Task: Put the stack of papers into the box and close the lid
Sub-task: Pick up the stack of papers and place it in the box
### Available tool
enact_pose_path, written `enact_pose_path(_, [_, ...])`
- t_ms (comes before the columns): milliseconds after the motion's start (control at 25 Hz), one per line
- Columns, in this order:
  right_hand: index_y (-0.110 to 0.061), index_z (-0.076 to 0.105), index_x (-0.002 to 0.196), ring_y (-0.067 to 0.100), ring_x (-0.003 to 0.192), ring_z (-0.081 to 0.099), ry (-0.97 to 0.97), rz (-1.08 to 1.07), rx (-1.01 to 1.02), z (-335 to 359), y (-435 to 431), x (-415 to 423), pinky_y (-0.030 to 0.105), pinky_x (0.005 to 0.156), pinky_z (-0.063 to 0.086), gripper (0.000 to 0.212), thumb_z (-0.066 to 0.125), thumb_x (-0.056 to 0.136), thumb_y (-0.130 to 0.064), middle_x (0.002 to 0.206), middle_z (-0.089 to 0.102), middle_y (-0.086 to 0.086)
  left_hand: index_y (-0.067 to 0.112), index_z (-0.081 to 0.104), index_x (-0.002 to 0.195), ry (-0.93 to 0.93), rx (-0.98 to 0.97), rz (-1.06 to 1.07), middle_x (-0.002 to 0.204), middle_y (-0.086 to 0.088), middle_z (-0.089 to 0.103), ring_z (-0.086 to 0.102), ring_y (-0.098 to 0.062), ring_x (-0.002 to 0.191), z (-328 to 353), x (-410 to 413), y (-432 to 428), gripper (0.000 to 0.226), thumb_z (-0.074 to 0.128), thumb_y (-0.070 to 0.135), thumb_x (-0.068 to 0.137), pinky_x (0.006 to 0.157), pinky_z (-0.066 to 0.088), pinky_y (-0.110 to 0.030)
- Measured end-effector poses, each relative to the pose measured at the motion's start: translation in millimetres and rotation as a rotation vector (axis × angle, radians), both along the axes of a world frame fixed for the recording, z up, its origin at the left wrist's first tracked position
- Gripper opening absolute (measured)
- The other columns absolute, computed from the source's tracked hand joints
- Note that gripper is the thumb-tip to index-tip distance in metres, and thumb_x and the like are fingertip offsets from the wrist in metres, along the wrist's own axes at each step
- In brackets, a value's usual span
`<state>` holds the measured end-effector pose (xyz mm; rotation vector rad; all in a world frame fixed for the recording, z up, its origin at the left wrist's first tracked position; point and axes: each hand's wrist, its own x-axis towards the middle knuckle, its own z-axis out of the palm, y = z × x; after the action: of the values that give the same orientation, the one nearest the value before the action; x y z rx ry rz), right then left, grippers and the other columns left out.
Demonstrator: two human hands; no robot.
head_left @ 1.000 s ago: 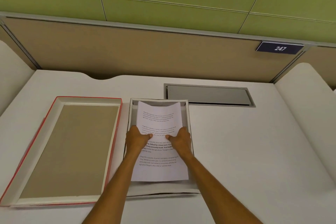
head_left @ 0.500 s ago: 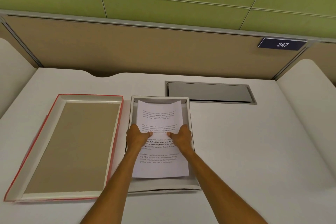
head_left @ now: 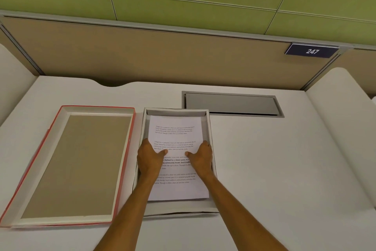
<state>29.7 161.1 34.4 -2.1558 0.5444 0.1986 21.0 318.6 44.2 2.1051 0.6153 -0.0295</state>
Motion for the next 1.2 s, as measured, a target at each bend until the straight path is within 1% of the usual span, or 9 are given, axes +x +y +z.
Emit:
enact_pose_path(120, [-0.005,0.047,0.121,0.026,0.113,0.061,-0.007,-0.002,0.034,6,-4,-1,0.022,0.081,0.048,0.058,0.081,0.077,-0.023,0.123,0.06,0.011,0.004,0.051,0.128,0.044,0.013,-0.055,0.128,-0.018,0.063,0.062,-0.038,0.116,2,1,5,0.069,0.086,0.023,0.072,0.092,0.055,-0.048])
enact_pose_path(200, [-0.007,0.047,0.121,0.026,0.112,0.062,0.001,-0.009,0.083,9,-9,0,0.028,0.087,0.052,0.061,0.082,0.076,-0.028,0.124,0.06,0.011,0.003,0.049,0.13,0.067,-0.021,-0.074,0.131,-0.018,0.062,0.061,-0.038,0.119,2,4,10,0.074,0.087,0.025,0.07,0.097,0.054,-0.051])
enact_pose_path(320, [-0.008,0.047,0.122,0.027,0.11,0.062,0.027,-0.037,0.147,10,-14,1,0.04,0.093,0.056,0.064,0.082,0.075,-0.034,0.125,0.06,0.011,0.003,0.05,0.13,0.103,-0.055,-0.067,0.131,-0.018,0.062,0.062,-0.036,0.117,3,6,15,0.078,0.088,0.03,0.068,0.097,0.054,-0.051])
enact_pose_path(520, [-0.013,0.045,0.124,0.014,0.093,0.057,0.01,-0.066,0.222,11,-9,-1,0.025,0.076,0.051,0.068,0.084,0.073,-0.036,0.123,0.06,0.006,0.006,0.047,0.137,0.133,-0.132,-0.004,0.135,-0.016,0.06,0.059,-0.036,0.122,3,5,12,0.089,0.089,0.036,0.065,0.099,0.052,-0.049])
enact_pose_path(720, [-0.014,0.046,0.125,0.018,0.102,0.062,-0.003,-0.043,0.168,9,-9,-2,0.032,0.086,0.055,0.067,0.082,0.074,-0.039,0.125,0.061,0.006,0.005,0.044,0.137,0.149,-0.094,-0.017,0.136,-0.018,0.058,0.058,-0.037,0.122,6,3,7,0.085,0.086,0.035,0.07,0.097,0.051,-0.048])
enact_pose_path(960, [-0.01,0.052,0.121,0.025,0.109,0.065,-0.078,0.005,0.115,20,-15,7,0.028,0.085,0.053,0.056,0.076,0.08,-0.041,0.126,0.063,0.008,0.01,0.038,0.149,-0.054,0.093,-0.171,0.152,-0.01,0.047,0.049,-0.03,0.136,47,-36,-7,0.074,0.072,0.03,0.087,0.106,0.046,-0.042])
enact_pose_path(1000, [-0.008,0.053,0.127,0.026,0.114,0.064,-0.132,-0.001,0.137,25,-15,14,0.026,0.087,0.051,0.059,0.075,0.081,-0.039,0.129,0.063,0.008,0.013,0.045,0.145,-0.058,-0.012,-0.146,0.148,-0.007,0.051,0.054,-0.027,0.131,55,-49,-7,0.07,0.073,0.034,0.085,0.101,0.049,-0.036])
enact_pose_path(1080, [-0.006,0.053,0.135,0.024,0.121,0.061,-0.191,0.029,0.222,37,-15,36,0.025,0.094,0.047,0.063,0.075,0.083,-0.035,0.134,0.061,0.009,0.014,0.061,0.129,0.097,-0.502,-0.03,0.133,-0.008,0.065,0.068,-0.022,0.112,71,-75,-6,0.062,0.078,0.042,0.077,0.084,0.057,-0.025])
enact_pose_path(1200, [-0.007,0.058,0.132,0.022,0.118,0.063,-0.157,0.341,0.164,52,-15,77,0.018,0.092,0.046,0.055,0.072,0.086,-0.033,0.129,0.065,0.01,-0.004,0.06,0.12,0.489,-1.214,0.229,0.116,-0.027,0.07,0.073,-0.038,0.1,75,-98,4,0.06,0.08,0.029,0.074,0.075,0.064,-0.041])
